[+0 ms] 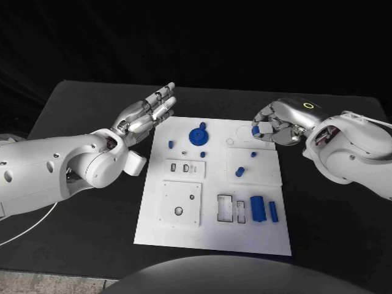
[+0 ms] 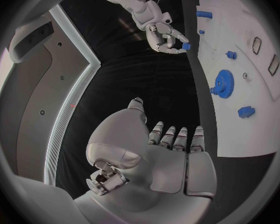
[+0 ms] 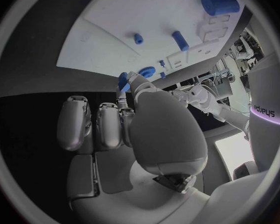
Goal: Assemble the parts on the task board
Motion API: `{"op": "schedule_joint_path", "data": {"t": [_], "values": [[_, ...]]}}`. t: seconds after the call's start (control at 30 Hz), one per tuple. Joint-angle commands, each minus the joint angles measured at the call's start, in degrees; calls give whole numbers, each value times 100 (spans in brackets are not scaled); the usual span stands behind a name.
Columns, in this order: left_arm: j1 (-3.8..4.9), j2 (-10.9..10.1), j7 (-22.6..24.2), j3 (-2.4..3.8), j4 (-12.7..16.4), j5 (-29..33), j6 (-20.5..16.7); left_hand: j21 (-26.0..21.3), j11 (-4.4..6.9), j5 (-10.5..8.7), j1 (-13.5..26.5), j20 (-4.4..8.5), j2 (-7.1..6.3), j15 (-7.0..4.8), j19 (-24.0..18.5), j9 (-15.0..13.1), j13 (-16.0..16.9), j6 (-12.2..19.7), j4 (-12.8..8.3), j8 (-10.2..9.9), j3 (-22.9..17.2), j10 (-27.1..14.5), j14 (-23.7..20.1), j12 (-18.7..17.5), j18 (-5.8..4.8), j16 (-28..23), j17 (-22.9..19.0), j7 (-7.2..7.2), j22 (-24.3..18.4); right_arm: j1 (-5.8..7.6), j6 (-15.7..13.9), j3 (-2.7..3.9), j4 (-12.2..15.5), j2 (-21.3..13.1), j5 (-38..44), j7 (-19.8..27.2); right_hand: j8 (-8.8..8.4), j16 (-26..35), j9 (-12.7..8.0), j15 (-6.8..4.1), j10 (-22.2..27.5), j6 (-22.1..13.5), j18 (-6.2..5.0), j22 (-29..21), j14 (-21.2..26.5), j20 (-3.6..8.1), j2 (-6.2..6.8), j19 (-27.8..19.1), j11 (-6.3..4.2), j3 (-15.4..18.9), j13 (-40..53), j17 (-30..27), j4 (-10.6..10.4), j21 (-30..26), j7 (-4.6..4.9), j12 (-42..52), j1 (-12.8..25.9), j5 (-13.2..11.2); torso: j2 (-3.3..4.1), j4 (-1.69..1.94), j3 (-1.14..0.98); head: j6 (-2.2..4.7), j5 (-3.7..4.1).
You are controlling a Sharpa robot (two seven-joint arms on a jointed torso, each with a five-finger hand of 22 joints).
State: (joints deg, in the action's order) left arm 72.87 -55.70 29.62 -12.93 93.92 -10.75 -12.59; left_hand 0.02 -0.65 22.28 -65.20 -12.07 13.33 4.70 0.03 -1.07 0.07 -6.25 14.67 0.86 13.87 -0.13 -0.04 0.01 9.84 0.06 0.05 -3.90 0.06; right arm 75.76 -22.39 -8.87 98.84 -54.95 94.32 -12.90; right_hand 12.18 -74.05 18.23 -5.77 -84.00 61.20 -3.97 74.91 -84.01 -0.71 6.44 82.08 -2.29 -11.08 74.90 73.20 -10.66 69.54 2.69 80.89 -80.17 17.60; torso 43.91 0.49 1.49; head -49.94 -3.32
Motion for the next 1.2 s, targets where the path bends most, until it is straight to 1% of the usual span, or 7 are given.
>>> {"op": "schedule_joint_path", "data": {"t": [0.03, 0.2, 0.3, 0.47, 0.6, 0.83, 1.2], "values": [[-2, 32, 38, 1, 0, -5, 122, -2, -32, 30, -57, -42, -17, 29, -3, -6, -7, -10, -20, 34, -3, 13, 4, -1, 46, -6, -5, 36, -6, 36, 100, -7, 187, 102, 134, -202, -37, 1, 144, -8, -150, -27, -47, 535, -325, 13, -1, 27, -12, 20, 552, -6, 7, -38, -2, 27, 84, -30, 1, 5, 7, -6, 7], [-2, 58, 27, 1, -7, 7, 134, -2, -32, 30, -57, -42, -17, 29, -3, -6, -7, -10, -20, 34, -3, 13, 4, -1, 46, -6, -5, 36, -6, 5, 260, -7, 454, 305, 131, -291, -34, 16, 174, -4, -147, -10, -51, 530, -322, 10, -9, 22, -7, 31, 542, -28, -9, -61, -6, 20, 136, -95, 3, 5, 3, -5, 11], [-2, 58, 18, 1, -4, 14, 136, -2, -32, 30, -57, -42, -17, 29, -3, -6, -7, -10, -20, 34, -3, 13, 4, -1, 46, -6, -5, 36, -6, -61, 284, -8, 591, 426, 144, -358, -32, 27, 184, -3, -142, -4, -54, 526, -320, 8, -5, 18, -10, 35, 532, -41, -9, -75, -4, 11, 147, -117, 3, 4, 3, -6, 6], [-3, 52, 9, 0, -15, 20, 132, -2, -32, 30, -57, -42, -17, 29, -3, -6, -7, -10, -20, 34, -3, 13, 4, -1, 46, -6, -5, 36, -6, -194, 257, -7, 708, 724, 212, -519, -31, 34, 189, -2, -141, 0, -56, 523, -318, 8, -2, 15, -13, 36, 533, -50, -6, -84, -1, 11, 148, -124, -2, -14, -8, -6, 4], [-5, 61, 8, 0, -19, 22, 129, -2, -35, 32, -59, -44, -15, 31, -3, -7, -7, -16, -24, 35, -4, 13, 4, -1, 46, -6, -5, 37, -6, -297, 295, -7, 712, 986, 248, -628, -32, 60, 193, -3, -133, 1, -62, 512, -313, 8, 2, 6, -16, 35, 518, -78, 3, -110, 3, -2, 143, -120, 1, -12, -5, -6, 5], [-14, 87, 4, -1, -25, 22, 132, -2, -35, 32, -59, -44, -15, 31, -3, -7, -7, -16, -24, 35, -4, 13, 4, -1, 46, -6, -5, 37, -6, -480, 433, -6, 618, 1378, 319, -831, -47, 67, 211, -4, -124, -13, -66, 509, -311, 7, 14, 2, -16, 28, 510, -90, 27, -128, 12, -11, 143, -53, 7, -2, -3, -6, 48], [-19, 83, 15, -1, -24, 22, 128, -2, -37, 35, -61, -44, -14, 32, -3, -8, -7, -19, -28, 36, -6, 13, 4, -1, 46, -6, -5, 37, -6, -587, 540, -4, 436, 1630, 449, -1151, -58, 122, 217, -1, -108, -27, -80, 479, -299, 7, 19, -22, -7, 28, 485, -150, 34, -198, 19, -36, 151, -43, 6, -3, -2, -6, 65]]}}
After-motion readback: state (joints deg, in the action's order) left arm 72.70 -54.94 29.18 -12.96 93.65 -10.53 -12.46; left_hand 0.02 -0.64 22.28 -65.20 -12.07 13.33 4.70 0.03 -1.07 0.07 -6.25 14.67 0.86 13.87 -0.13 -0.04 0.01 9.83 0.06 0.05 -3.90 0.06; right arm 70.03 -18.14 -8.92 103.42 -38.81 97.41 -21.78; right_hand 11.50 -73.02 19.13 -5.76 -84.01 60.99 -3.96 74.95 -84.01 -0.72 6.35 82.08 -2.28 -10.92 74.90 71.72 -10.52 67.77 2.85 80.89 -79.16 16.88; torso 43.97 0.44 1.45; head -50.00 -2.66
